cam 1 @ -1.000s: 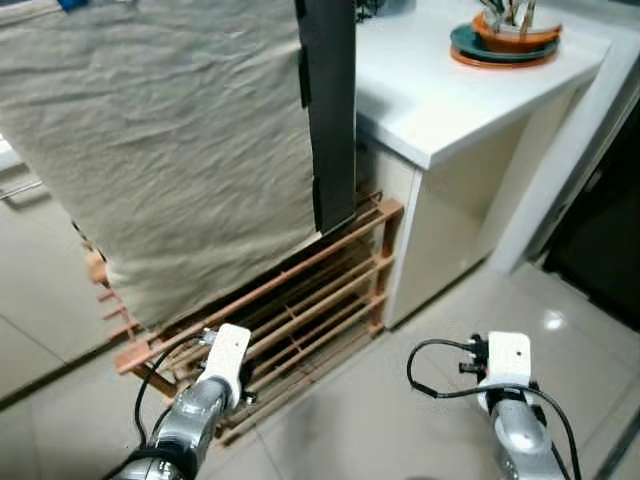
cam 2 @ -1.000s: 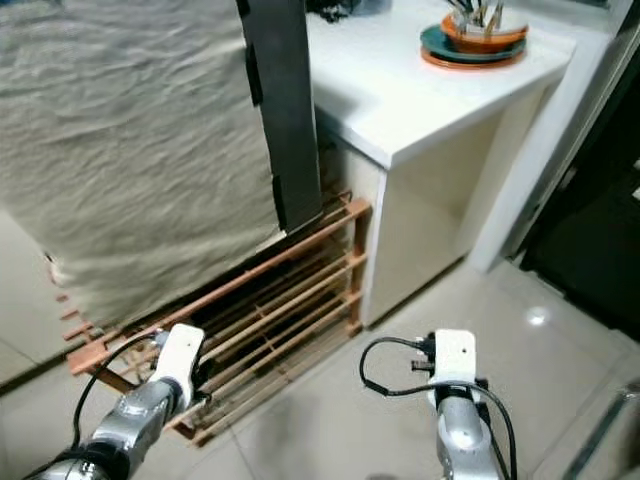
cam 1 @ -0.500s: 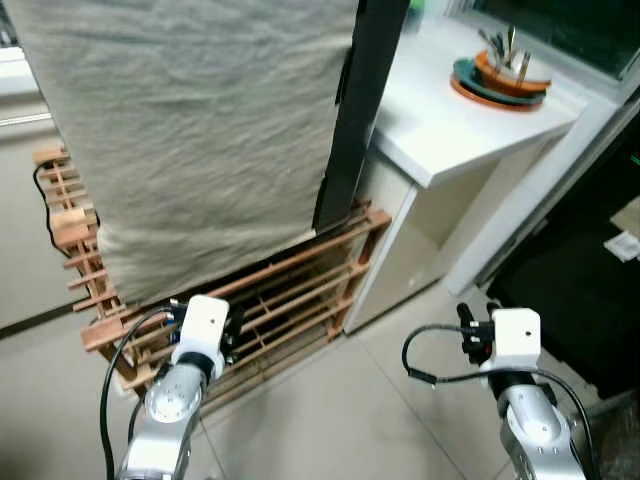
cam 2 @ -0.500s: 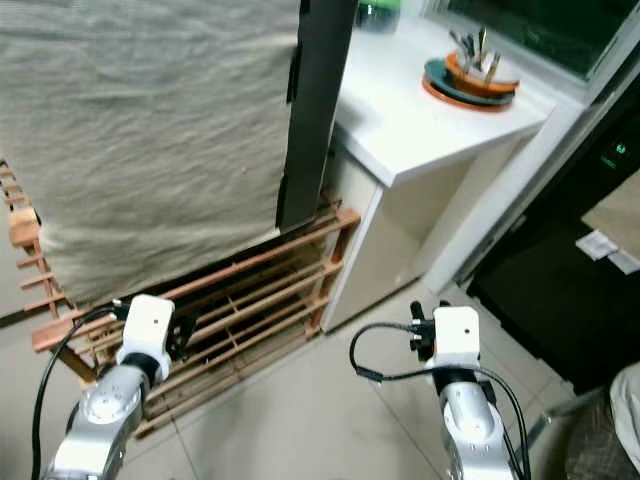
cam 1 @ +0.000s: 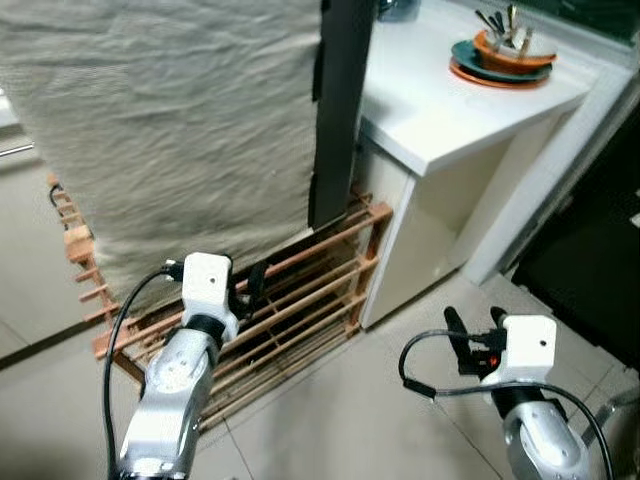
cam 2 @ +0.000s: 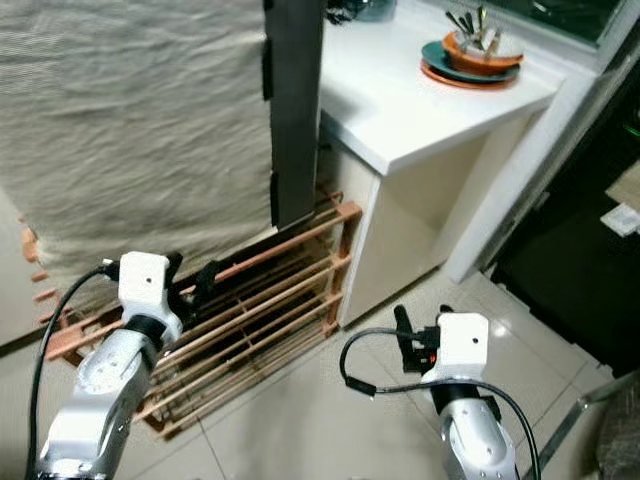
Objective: Clothes washing
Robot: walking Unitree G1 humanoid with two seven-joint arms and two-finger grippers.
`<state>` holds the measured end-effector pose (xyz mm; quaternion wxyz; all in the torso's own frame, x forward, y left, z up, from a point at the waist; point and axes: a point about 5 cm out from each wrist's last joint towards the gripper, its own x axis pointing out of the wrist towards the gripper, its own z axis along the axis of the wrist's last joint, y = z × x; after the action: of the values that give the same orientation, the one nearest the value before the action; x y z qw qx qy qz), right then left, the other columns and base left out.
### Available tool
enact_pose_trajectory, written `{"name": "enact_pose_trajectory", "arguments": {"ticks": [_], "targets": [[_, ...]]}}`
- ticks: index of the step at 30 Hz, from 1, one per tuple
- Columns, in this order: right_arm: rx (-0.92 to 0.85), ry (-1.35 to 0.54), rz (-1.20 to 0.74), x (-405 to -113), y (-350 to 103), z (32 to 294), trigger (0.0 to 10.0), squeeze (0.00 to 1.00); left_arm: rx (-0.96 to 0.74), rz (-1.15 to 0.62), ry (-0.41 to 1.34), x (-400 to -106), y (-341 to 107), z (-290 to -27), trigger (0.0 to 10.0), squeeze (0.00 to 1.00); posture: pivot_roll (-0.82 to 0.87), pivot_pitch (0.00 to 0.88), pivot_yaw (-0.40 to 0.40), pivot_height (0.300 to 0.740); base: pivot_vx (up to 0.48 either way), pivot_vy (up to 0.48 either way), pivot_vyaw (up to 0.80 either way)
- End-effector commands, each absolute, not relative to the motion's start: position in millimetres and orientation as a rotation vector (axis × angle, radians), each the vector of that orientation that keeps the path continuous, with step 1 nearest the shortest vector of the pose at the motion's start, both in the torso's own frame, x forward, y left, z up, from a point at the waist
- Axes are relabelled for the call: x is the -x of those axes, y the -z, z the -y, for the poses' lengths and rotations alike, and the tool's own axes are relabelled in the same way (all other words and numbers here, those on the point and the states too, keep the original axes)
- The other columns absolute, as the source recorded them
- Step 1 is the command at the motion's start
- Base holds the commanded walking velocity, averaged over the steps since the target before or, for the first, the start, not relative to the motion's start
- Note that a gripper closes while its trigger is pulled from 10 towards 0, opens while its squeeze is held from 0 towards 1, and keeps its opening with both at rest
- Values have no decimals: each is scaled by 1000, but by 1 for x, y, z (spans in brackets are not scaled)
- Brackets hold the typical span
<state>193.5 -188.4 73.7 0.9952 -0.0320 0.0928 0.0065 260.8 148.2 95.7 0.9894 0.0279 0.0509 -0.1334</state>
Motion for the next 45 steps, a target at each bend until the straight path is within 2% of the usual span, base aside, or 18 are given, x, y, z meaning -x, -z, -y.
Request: {"name": "enact_pose_trajectory", "arguments": {"ticks": [1,11,15,18,24,28,29,31,34,44,45], "targets": [[60,45,-184,-192,-80,196,10000,1000,-100,-78,343,-261,-103,-132,10000,0,-211,0,14,740,0,0,-800],[25,167,-148,-196,-101,204,10000,1000,-114,-87,374,-267,-115,-125,10000,0,-205,0,16,740,0,0,-800],[62,191,-158,-198,-107,202,10000,1000,-125,-48,368,-275,-126,-127,10000,0,-198,0,-1,740,0,0,-800],[74,245,-113,-201,-121,203,10000,1000,-116,19,295,-282,-137,-133,10000,0,-180,0,14,740,0,0,-800],[156,154,-79,-214,-122,192,10000,1000,-57,-50,310,-272,-127,-137,10000,0,-177,0,49,740,0,0,-800],[93,112,-105,-221,-120,184,10000,1000,-110,-72,337,-266,-121,-139,10000,0,-171,0,18,740,0,0,-800],[98,104,-112,-221,-120,184,10000,0,-104,-68,328,-267,-122,-138,10000,0,-161,0,-1,740,0,0,-800],[88,95,-141,-223,-114,184,10000,0,-112,-35,264,-267,-127,-137,10000,0,-144,0,-36,740,0,0,-800],[59,76,-151,-227,-113,181,10000,0,-115,-17,260,-265,-132,-135,10000,0,-121,0,-59,740,0,0,-696],[-39,13,-125,-236,-117,163,10000,0,-90,28,282,-268,-152,-135,10000,0,-111,0,-58,740,210,0,-49],[-41,13,-124,-236,-118,163,10000,0,-101,32,289,-269,-153,-135,10000,0,-126,0,-33,740,420,0,0]]}}
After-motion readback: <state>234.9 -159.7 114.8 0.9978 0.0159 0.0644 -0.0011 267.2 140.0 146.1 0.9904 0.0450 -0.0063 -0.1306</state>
